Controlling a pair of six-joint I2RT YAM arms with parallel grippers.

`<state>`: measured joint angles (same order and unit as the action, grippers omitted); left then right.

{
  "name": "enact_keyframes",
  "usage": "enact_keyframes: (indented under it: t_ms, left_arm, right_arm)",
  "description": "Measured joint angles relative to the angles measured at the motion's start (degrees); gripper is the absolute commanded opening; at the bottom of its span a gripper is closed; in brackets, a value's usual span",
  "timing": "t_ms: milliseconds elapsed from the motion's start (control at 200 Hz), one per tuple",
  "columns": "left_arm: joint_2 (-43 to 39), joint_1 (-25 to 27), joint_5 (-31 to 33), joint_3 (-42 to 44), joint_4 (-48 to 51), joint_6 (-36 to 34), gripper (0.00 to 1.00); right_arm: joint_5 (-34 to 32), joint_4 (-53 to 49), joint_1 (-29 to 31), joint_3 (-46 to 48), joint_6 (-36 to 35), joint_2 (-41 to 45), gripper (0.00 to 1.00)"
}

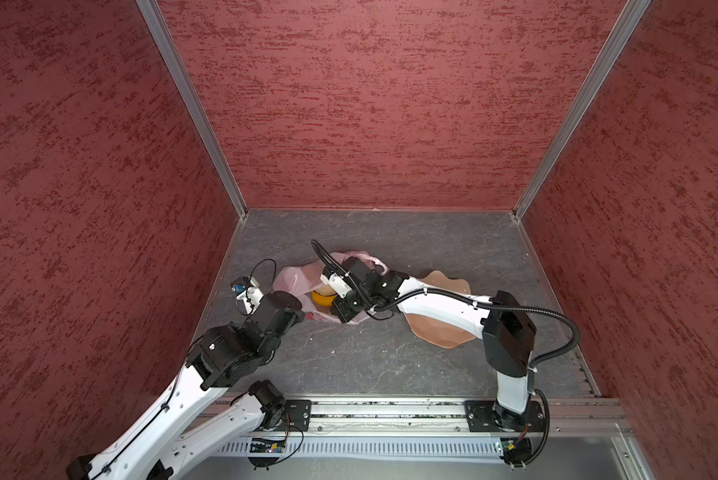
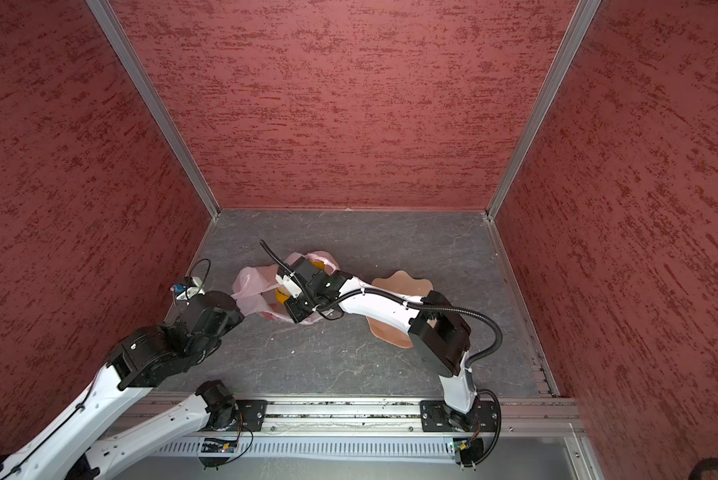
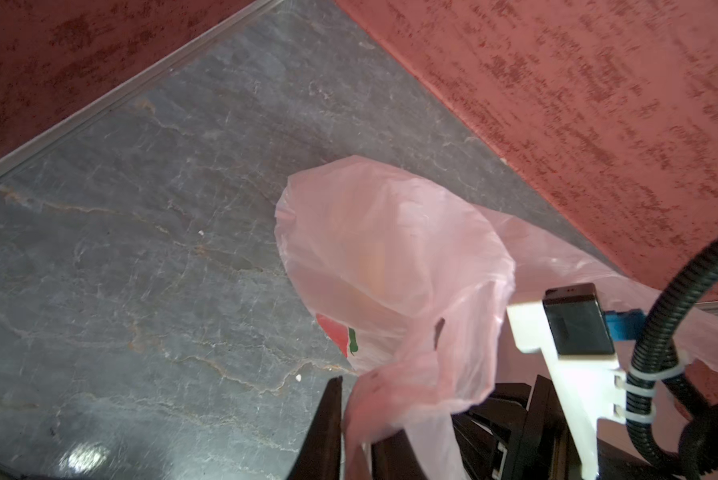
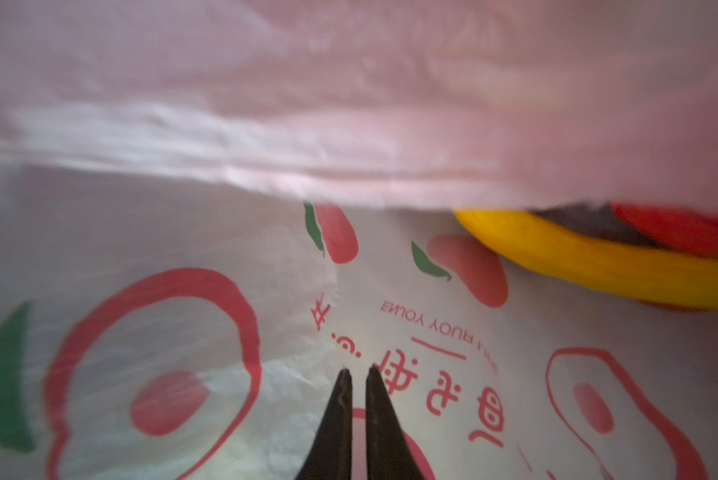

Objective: Take the fake fruits out of the plastic bag
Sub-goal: 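Hold the bag handle with the left gripper while the right gripper reaches into the bag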

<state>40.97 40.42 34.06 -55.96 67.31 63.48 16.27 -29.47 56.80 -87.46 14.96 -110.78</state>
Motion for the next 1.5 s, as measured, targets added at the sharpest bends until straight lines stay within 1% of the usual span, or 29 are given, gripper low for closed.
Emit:
enact_keyframes:
  t_ms: [215,316,456,611,771,862,962,1077,1503]
  left_arm:
    - [3.85,-0.57,-4.68,2.71,1.75,2.69,0.15]
    - [5.57,-0.57,-5.64,3.34,2.21,4.09,0.15]
    - [6.12,-0.79,-5.7,4.76,2.89,6.03,0.14]
    - [6.12,-1.88,-5.73,7.13,3.58,7.65,0.14]
    - [5.46,-1.9,-5.99,9.07,3.23,8.28,0.13]
    - [4.66,-1.9,-6.69,10.4,2.27,8.28,0.13]
    - [4.07,-1.88,-7.89,11.85,1.01,8.24,0.13]
    - [4.13,-1.29,-9.44,13.22,-0.76,8.24,0.13]
    - [10.84,1.46,-12.96,15.96,-7.1,8.33,0.13]
  right_arm:
    - [2.34,0.5,0.0,6.97,0.0,0.0,0.11]
    - [2.32,0.76,-0.07,7.39,-0.07,-0.02,0.12]
    - [1.2,1.79,-0.83,7.37,-0.22,-0.02,0.17]
    - [-2.56,2.47,-3.3,6.54,0.87,-0.02,0.24]
    - [-7.26,3.61,-5.84,4.74,3.3,-0.02,0.27]
    - [-9.29,4.24,-6.64,3.93,4.31,-0.02,0.3]
    - [-11.41,4.7,-7.43,2.95,5.05,-0.07,0.29]
    - [-11.8,5.16,-7.54,2.71,5.46,-0.35,0.27]
    - [-9.92,5.14,-7.45,11.32,6.12,-0.35,0.26]
